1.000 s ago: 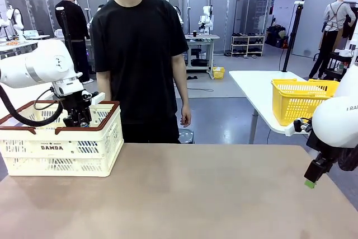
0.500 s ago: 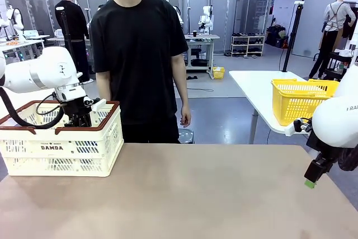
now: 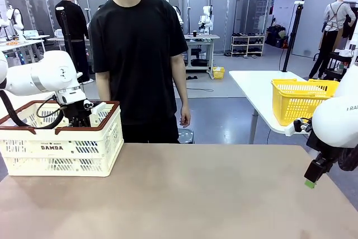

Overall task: Place the drinks into the Shopping basket.
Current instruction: Pick up one drink and place it into the Shopping basket.

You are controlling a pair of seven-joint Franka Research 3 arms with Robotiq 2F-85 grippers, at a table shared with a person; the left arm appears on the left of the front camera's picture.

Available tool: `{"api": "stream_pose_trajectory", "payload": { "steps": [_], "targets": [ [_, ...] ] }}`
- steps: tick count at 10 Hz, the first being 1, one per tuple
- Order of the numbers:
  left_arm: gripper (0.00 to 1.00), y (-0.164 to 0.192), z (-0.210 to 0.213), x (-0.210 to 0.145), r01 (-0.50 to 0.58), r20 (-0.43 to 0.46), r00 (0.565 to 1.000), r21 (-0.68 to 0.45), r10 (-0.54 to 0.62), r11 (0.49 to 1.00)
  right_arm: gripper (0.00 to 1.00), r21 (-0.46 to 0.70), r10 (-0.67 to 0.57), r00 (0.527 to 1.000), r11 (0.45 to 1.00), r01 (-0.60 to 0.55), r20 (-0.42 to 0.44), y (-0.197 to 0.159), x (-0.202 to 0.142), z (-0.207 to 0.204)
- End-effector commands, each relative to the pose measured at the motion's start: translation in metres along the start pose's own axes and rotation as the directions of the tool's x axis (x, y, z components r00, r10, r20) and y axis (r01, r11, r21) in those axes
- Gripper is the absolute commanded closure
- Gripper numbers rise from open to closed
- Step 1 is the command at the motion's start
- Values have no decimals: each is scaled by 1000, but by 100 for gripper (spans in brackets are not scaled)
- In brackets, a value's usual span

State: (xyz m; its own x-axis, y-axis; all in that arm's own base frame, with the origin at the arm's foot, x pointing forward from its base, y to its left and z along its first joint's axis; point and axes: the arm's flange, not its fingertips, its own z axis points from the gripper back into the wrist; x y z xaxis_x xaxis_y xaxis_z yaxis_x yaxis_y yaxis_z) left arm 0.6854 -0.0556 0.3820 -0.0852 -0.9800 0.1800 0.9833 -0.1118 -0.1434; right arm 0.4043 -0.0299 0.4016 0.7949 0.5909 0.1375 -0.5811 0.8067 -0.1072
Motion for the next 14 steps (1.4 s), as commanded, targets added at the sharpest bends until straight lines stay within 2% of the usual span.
{"api": "stream_pose_trajectory", "payload": {
  "steps": [1, 5, 9, 10, 11, 14],
  "targets": [
    [42, 8, 2, -1, -16, -29, 999, -4, 16, 1000, 2, -2, -3, 1000, 1000, 3, -1, -1, 0, 1],
    [42, 7, 0, 0, -17, -30, 999, 0, 17, 1000, 2, -2, -3, 1000, 1000, 3, -1, -1, 0, 1],
    [4, -1, 5, -2, -20, 2, 1000, 16, 20, 1000, 2, -2, -3, 1000, 1000, 3, -1, -1, 0, 1],
    [0, -4, 10, -1, -19, 11, 1000, 24, 19, 1000, 2, -2, -3, 1000, 1000, 3, -1, -1, 0, 1],
    [0, -7, 17, -2, -13, 30, 999, 29, 12, 1000, 2, -2, -3, 1000, 1000, 3, -1, -1, 0, 1],
    [0, -25, 47, 7, 3, -12, 1000, 29, -3, 1000, 2, -2, -3, 1000, 1000, 3, -1, -1, 0, 1]
  ]
}}
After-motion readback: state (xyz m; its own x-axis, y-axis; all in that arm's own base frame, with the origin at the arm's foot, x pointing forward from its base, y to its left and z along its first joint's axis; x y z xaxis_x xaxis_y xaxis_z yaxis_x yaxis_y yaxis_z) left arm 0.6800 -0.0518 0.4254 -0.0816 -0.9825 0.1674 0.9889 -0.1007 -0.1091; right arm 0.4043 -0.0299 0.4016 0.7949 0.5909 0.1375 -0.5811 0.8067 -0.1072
